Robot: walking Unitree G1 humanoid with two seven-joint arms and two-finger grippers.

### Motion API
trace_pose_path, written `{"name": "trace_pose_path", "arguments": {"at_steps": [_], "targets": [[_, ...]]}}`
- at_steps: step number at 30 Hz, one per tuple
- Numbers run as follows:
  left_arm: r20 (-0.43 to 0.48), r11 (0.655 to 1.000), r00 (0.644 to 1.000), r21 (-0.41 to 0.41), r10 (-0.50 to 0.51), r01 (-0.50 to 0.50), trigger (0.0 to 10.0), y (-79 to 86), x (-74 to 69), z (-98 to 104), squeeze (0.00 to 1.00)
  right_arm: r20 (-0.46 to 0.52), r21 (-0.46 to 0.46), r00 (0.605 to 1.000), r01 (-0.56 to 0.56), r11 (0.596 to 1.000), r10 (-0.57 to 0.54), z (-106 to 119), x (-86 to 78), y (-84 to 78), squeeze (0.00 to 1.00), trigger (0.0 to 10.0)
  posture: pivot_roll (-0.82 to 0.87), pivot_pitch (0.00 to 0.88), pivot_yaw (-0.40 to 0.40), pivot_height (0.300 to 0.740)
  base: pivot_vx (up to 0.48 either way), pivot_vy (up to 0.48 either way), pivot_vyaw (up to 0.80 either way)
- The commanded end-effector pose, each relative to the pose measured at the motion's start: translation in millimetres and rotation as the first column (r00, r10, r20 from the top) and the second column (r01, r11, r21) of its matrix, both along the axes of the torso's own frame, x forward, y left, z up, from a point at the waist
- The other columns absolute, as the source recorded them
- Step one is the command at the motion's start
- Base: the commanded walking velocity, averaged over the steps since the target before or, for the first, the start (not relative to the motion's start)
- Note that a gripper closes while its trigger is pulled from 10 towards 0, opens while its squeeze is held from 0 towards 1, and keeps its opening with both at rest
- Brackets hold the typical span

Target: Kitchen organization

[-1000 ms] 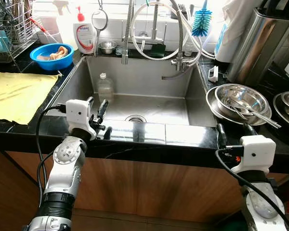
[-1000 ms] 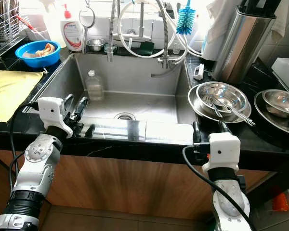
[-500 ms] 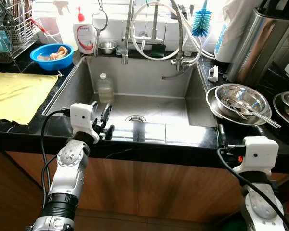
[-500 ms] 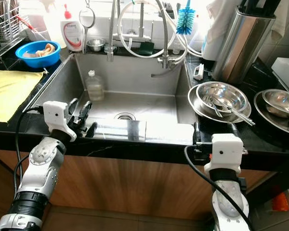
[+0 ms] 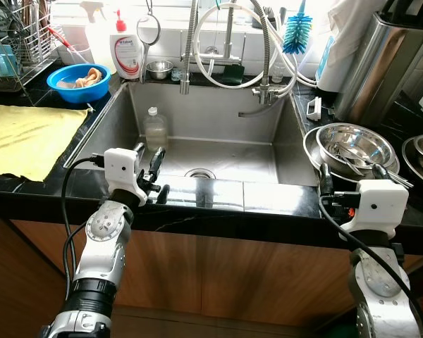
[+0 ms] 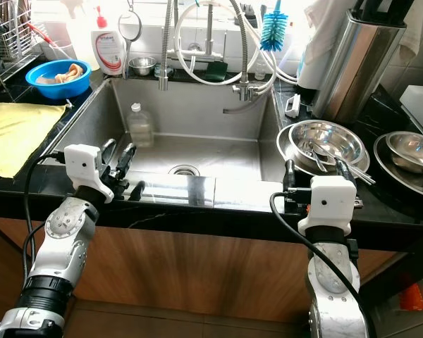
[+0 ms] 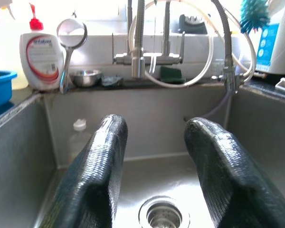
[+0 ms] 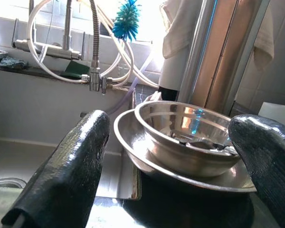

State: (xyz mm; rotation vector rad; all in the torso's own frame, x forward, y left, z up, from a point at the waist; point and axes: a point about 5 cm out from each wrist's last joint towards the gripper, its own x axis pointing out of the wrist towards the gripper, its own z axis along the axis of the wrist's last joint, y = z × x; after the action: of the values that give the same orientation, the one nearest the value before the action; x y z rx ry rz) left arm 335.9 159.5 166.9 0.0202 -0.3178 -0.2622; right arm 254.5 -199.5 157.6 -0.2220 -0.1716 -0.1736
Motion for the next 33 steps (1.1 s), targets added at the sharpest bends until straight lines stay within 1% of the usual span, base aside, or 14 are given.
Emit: {"name": "trace_pose_path", "arguments": {"at_steps": [1,3,4,5,6,10,11,16,25,29,30,31,32,33], "targets": [[0.018,1.0,1.0,0.018,-0.007,0.006,10.0,-3.4,3.0,4,1.0,0.0,0.006,1.0,0.014,1.0,-0.014,0,2.0,-2.0,0.0,10.0,-0.02,0.0,-0.017,0.74,0.0,0.0,0.0],[0.016,1.0,1.0,0.024,0.002,-0.002,10.0,-3.0,4.0,4,1.0,-0.008,0.008,1.0,0.013,1.0,-0.013,-2,2.3,-1.3,0.0,10.0,-0.03,0.0,-0.016,0.74,0.0,0.0,0.0],[0.014,0.999,1.0,0.037,0.002,-0.002,10.0,-4.3,4.1,3,0.32,-0.01,0.009,1.0,0.01,1.0,-0.01,-3,2.0,-0.7,0.0,10.0,-0.02,0.0,-0.019,0.74,0.0,0.0,0.0],[0.013,0.999,1.0,0.042,0.0,0.0,10.0,-4.8,4.1,2,0.32,-0.01,0.01,1.0,0.009,1.0,-0.009,-3,2.0,-0.5,0.0,10.0,-0.02,0.0,-0.019,0.74,0.0,0.0,0.0],[0.01,0.999,1.0,0.043,-0.003,0.003,10.0,-5.3,4.1,2,0.0,-0.009,0.013,1.0,0.007,1.0,-0.007,-2,1.8,0.5,0.0,10.0,-0.02,0.0,-0.018,0.74,0.0,0.0,0.0],[0.008,0.999,1.0,0.046,-0.005,0.005,10.0,-5.5,4.4,1,0.0,-0.014,0.009,1.0,0.001,1.0,0.0,-4,3.4,3.0,0.0,10.0,-0.03,0.0,-0.015,0.74,0.0,0.0,0.0],[0.009,0.999,1.0,0.046,-0.006,0.005,10.0,-5.7,4.8,2,0.0,-0.034,0.006,0.999,0.012,1.0,-0.012,-6,5.9,1.9,0.0,10.0,-0.03,0.0,-0.015,0.74,0.0,0.0,0.0],[0.01,0.999,1.0,0.044,-0.009,0.009,10.0,-6.8,5.0,2,0.0,-0.059,0.004,0.998,0.008,1.0,-0.008,-9,11.0,1.7,0.0,10.0,-0.03,0.0,-0.015,0.74,0.0,0.0,0.0],[0.017,0.999,1.0,0.036,-0.011,0.011,10.0,-10.2,3.8,2,0.0,-0.014,0.014,1.0,-0.016,1.0,0.016,-1,26.1,2.7,0.0,10.0,-0.02,0.0,-0.018,0.74,0.0,0.0,0.0],[0.02,0.999,1.0,0.034,-0.011,0.01,10.0,-10.3,3.9,2,0.0,-0.012,0.014,1.0,-0.018,1.0,0.018,-1,28.9,3.4,0.0,10.0,-0.02,0.0,-0.019,0.74,0.0,0.0,0.0],[0.02,0.999,1.0,0.035,-0.011,0.01,10.0,-10.4,3.9,2,0.0,-0.014,0.012,1.0,-0.016,1.0,0.016,-1,29.3,3.3,0.0,6.6,-0.01,0.0,-0.019,0.74,0.0,0.0,0.0],[0.02,0.999,1.0,0.035,-0.011,0.01,10.0,-10.5,3.9,2,0.0,-0.015,0.011,1.0,-0.015,1.0,0.015,-1,29.4,3.2,0.0,6.6,-0.01,0.0,-0.019,0.74,0.0,0.0,0.0],[0.02,0.999,1.0,0.036,-0.011,0.011,10.0,-10.3,3.9,2,0.0,-0.014,0.012,1.0,-0.013,1.0,0.013,-1,29.6,2.9,0.0,0.0,-0.01,0.0,-0.019,0.74,0.0,0.0,0.0],[0.018,0.999,1.0,0.037,-0.012,0.011,10.0,-9.7,3.8,2,0.0,-0.013,0.013,1.0,-0.006,1.0,0.006,-2,29.7,2.4,0.0,0.0,-0.02,0.0,-0.018,0.74,0.0,0.0,0.0]]}}
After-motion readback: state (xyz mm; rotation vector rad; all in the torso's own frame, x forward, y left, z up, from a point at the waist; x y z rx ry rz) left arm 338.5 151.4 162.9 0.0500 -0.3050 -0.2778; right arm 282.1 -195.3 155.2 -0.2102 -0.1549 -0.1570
